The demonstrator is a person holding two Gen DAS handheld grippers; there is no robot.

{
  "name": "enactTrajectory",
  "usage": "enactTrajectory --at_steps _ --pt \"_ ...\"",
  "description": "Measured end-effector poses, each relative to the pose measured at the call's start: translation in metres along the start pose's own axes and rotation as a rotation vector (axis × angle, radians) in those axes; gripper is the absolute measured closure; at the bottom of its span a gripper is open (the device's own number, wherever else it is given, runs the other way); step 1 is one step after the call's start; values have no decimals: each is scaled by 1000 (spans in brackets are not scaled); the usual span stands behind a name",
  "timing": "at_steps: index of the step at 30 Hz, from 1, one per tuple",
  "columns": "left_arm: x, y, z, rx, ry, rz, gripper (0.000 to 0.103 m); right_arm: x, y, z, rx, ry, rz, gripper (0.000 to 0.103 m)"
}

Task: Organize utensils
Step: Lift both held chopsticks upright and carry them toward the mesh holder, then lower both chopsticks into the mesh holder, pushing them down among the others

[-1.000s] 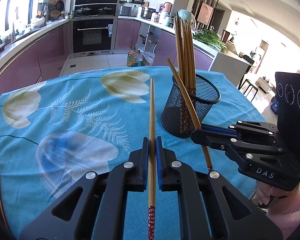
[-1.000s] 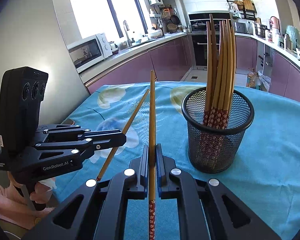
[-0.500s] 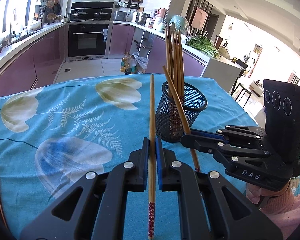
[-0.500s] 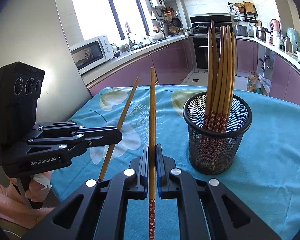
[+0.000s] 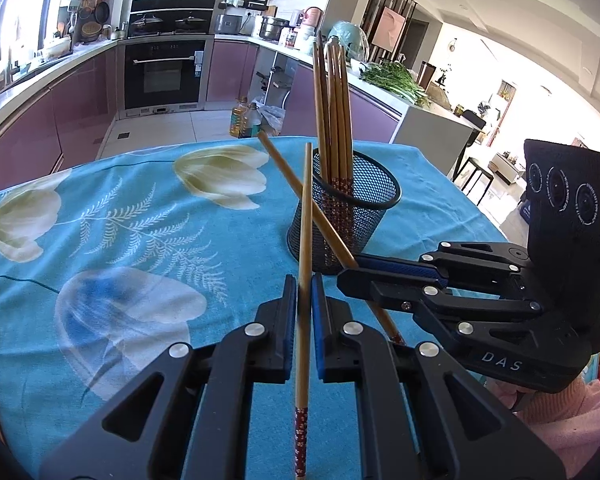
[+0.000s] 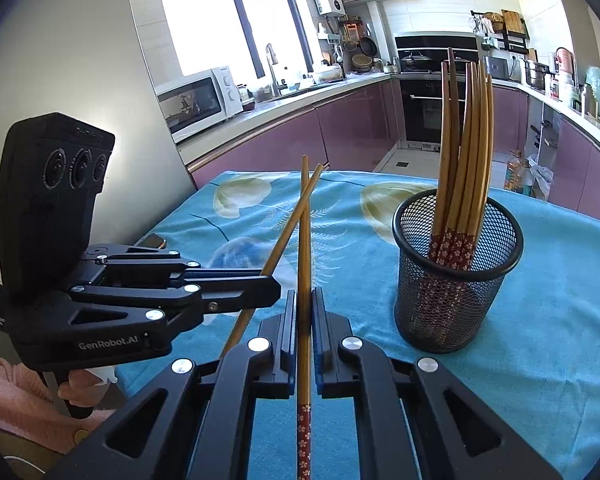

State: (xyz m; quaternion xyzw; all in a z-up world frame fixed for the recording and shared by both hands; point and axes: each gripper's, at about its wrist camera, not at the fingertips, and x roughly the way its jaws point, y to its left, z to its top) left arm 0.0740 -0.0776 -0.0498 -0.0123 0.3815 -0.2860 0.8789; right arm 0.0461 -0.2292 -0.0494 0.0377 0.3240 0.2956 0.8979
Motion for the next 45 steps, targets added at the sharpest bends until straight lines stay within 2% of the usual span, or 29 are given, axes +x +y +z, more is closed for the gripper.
enactTrajectory --at_steps 9,45 --pt "3 -1 1 -3 4 4 96 -3 -3 0 3 -10 -8 97" --pt "-20 -10 22 35 -81 14 96 -41 -25 16 6 -132 -75 97"
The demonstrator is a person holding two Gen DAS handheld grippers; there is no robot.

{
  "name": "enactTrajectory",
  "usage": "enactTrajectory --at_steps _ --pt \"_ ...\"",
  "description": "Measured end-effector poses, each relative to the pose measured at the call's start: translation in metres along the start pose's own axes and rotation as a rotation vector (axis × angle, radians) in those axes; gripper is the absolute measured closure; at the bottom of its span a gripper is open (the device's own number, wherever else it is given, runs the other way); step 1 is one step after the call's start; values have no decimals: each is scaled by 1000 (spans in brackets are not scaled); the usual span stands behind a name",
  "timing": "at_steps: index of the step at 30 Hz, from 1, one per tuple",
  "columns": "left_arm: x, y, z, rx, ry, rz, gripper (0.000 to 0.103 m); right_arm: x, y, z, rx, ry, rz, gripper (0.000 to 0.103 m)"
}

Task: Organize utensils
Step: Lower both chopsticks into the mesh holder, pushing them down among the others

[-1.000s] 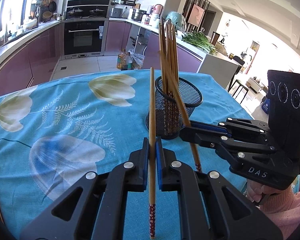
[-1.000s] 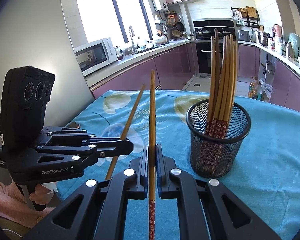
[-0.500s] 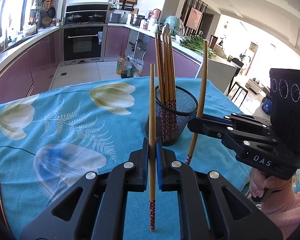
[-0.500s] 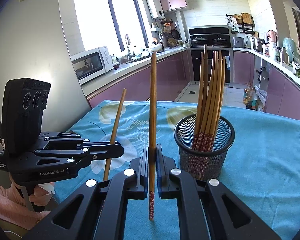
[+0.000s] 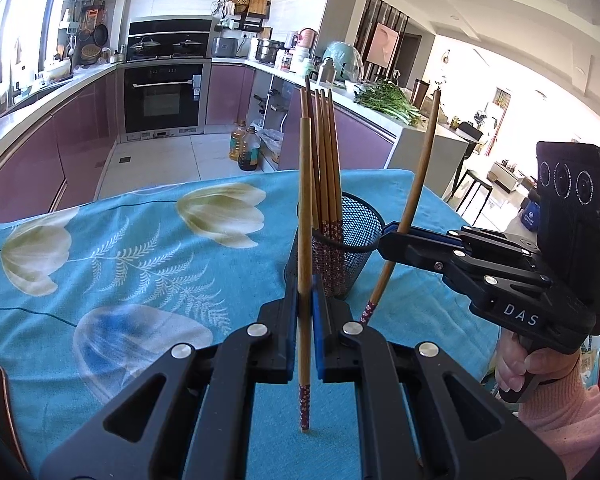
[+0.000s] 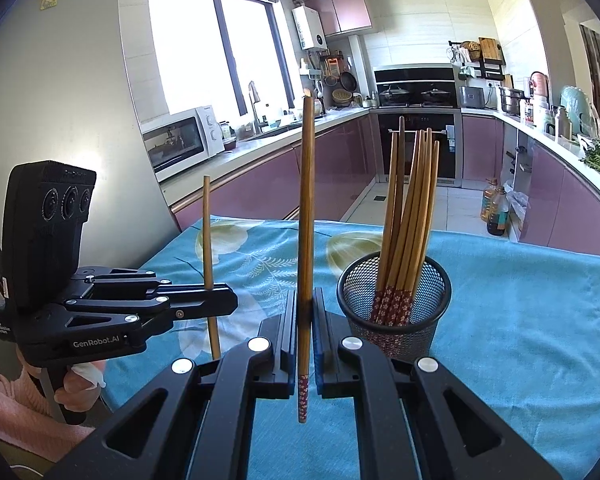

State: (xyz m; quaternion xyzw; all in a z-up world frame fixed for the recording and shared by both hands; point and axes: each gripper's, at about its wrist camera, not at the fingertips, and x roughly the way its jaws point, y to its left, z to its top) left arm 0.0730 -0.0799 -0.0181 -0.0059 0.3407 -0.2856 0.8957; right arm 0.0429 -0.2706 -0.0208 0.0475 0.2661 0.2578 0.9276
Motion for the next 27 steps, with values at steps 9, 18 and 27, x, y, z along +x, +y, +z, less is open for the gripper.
enactTrajectory --at_steps 9,18,27 --pt "0 -2 4 7 -10 3 96 -6 -3 -2 2 -13 -7 97" --pt "-3 -5 7 15 -22 1 96 -8 -4 2 0 -20 -12 97" --pt "-6 -8 11 24 -32 -3 96 -10 -4 6 1 -33 -20 97"
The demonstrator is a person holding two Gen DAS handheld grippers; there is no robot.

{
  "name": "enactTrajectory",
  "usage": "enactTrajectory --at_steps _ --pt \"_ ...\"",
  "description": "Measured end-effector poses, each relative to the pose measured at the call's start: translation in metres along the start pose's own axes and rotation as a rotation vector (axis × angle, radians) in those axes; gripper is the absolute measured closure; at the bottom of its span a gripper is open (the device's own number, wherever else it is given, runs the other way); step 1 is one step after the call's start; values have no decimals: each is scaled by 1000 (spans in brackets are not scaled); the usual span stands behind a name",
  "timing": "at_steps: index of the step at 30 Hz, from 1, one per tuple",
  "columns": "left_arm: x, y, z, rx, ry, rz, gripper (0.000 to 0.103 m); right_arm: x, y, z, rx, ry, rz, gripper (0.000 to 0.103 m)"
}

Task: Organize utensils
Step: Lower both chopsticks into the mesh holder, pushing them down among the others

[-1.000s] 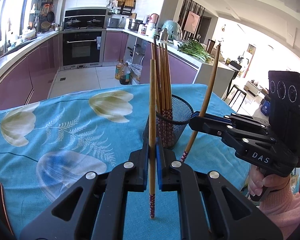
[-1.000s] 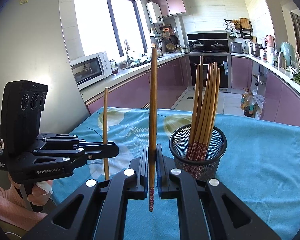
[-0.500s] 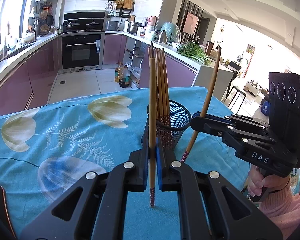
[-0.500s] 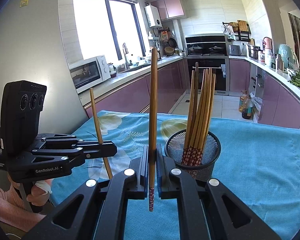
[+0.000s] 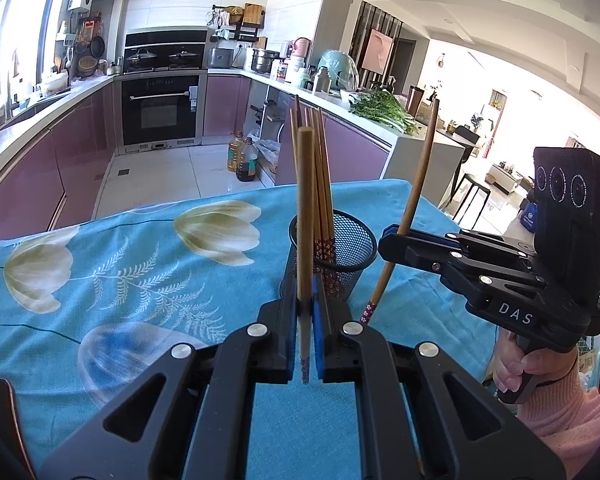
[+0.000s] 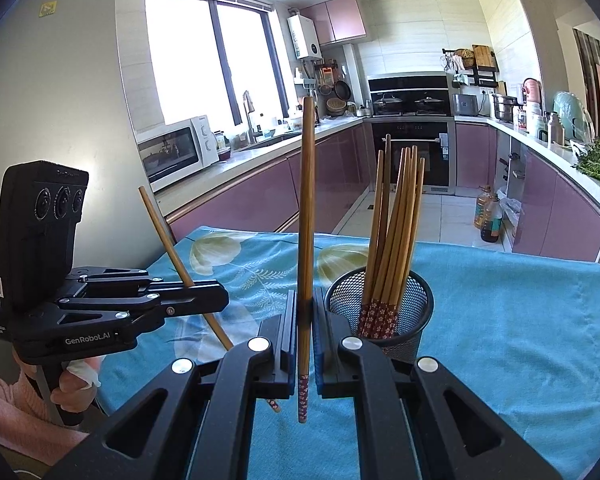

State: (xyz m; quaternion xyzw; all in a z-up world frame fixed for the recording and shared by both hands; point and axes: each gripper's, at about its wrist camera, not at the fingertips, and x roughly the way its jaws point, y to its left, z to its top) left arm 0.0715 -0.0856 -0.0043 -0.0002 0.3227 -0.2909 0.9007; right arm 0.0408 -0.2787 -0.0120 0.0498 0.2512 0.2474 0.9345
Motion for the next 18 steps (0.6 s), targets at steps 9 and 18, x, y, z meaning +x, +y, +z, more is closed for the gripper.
enactTrajectory --at_steps 9,18 --pt "-3 -3 5 16 -13 -7 96 -1 0 2 -5 -10 -1 97" --pt "-3 -7 13 32 -28 -7 96 -3 0 6 -11 -25 -8 97"
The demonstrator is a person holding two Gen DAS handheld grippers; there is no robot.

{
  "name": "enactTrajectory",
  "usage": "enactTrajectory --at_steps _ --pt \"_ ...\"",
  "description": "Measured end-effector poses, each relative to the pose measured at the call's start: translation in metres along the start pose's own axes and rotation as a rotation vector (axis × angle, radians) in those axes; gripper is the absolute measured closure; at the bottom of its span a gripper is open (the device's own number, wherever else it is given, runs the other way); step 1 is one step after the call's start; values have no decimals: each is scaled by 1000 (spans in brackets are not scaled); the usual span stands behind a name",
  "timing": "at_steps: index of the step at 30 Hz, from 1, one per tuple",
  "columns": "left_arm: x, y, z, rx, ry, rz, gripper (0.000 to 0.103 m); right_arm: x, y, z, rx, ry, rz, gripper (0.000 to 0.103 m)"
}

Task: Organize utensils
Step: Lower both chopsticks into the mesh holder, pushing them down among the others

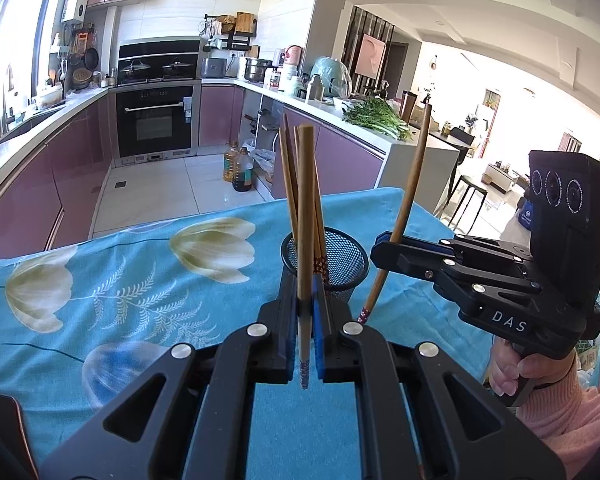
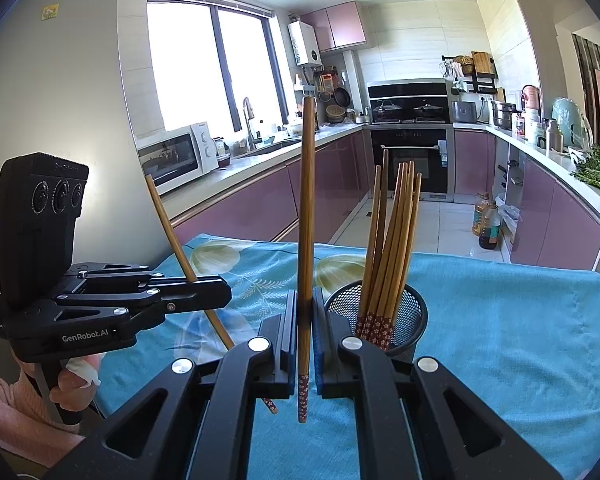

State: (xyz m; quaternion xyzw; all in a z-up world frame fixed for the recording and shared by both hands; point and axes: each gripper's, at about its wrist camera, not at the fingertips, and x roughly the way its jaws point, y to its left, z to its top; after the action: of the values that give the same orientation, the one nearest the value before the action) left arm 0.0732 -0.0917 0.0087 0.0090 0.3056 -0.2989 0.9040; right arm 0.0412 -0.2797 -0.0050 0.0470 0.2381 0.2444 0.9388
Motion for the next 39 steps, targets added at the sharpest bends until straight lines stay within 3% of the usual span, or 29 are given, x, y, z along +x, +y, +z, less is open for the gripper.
enactTrajectory --at_steps 39 --pt "-4 -10 26 38 -71 5 96 -7 5 13 -29 -49 -10 97"
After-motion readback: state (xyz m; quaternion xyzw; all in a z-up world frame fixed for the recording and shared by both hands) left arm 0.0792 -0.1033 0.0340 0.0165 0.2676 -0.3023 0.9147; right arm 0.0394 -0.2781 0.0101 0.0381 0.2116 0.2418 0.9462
